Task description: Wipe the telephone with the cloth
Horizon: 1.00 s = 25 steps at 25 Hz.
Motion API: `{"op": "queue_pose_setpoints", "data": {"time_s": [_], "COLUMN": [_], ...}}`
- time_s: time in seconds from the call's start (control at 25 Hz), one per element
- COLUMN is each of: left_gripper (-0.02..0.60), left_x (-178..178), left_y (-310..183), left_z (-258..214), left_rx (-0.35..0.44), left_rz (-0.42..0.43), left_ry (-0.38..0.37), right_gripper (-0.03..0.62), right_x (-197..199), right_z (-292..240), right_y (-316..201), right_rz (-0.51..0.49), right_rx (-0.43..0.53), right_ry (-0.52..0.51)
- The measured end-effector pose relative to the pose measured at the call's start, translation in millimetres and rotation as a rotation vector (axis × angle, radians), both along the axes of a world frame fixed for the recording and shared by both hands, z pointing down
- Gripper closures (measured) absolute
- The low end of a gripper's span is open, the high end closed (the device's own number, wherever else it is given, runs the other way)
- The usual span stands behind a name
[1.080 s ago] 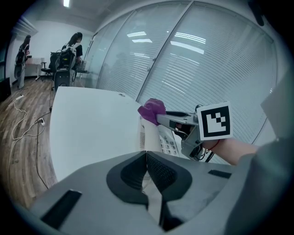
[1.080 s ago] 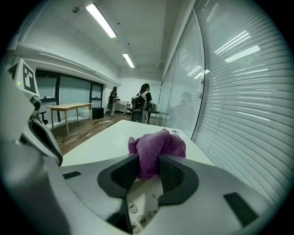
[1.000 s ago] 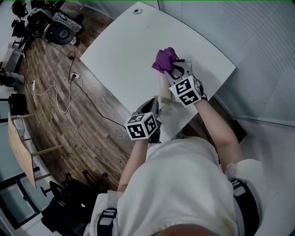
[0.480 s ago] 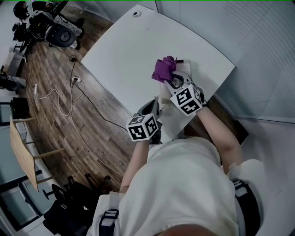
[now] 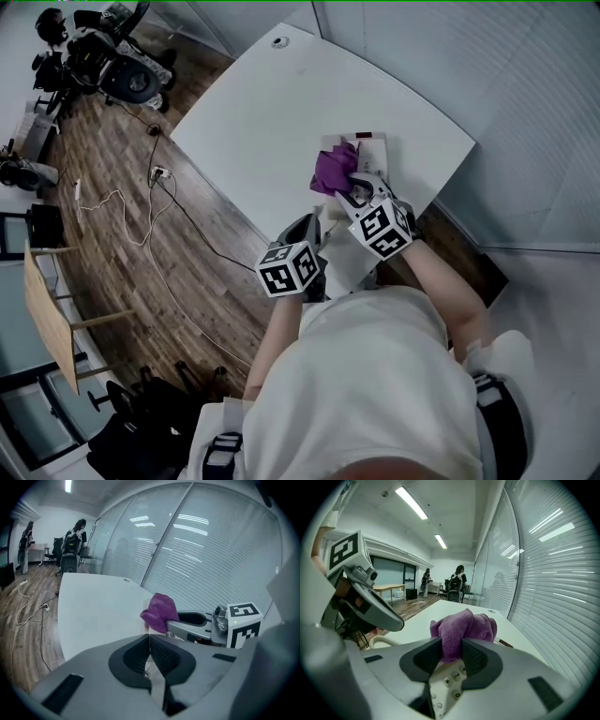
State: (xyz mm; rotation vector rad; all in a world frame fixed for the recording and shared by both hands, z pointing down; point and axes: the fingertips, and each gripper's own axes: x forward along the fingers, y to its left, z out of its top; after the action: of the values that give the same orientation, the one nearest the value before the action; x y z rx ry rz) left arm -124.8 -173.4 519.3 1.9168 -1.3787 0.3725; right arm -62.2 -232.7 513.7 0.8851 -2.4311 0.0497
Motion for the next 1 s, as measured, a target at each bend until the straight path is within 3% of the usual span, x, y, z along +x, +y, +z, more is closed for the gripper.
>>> {"op": "queue_pose_setpoints", "data": {"time_s": [0.52,1.0], "left_gripper": [0.56,0.56], "left_x": [-13.0,-1.5], "left_y": [12.5,11.6], "left_z": [8.0,-1.7], "left_rx": [0.019,0.031], "left_rz": [-0.032,-0.011], "left_ry": [-0.034,-0.036], "right_gripper": [0.462,0.462], "right_x": [-3.4,2.5], "right_z": [32.8,42.5], "right_y": [55.1,81.2], "right_rz": [-0.013,-0.026], "right_rx": [-0.075,-0.149], "right_ry": [-0.019,-0.022]}}
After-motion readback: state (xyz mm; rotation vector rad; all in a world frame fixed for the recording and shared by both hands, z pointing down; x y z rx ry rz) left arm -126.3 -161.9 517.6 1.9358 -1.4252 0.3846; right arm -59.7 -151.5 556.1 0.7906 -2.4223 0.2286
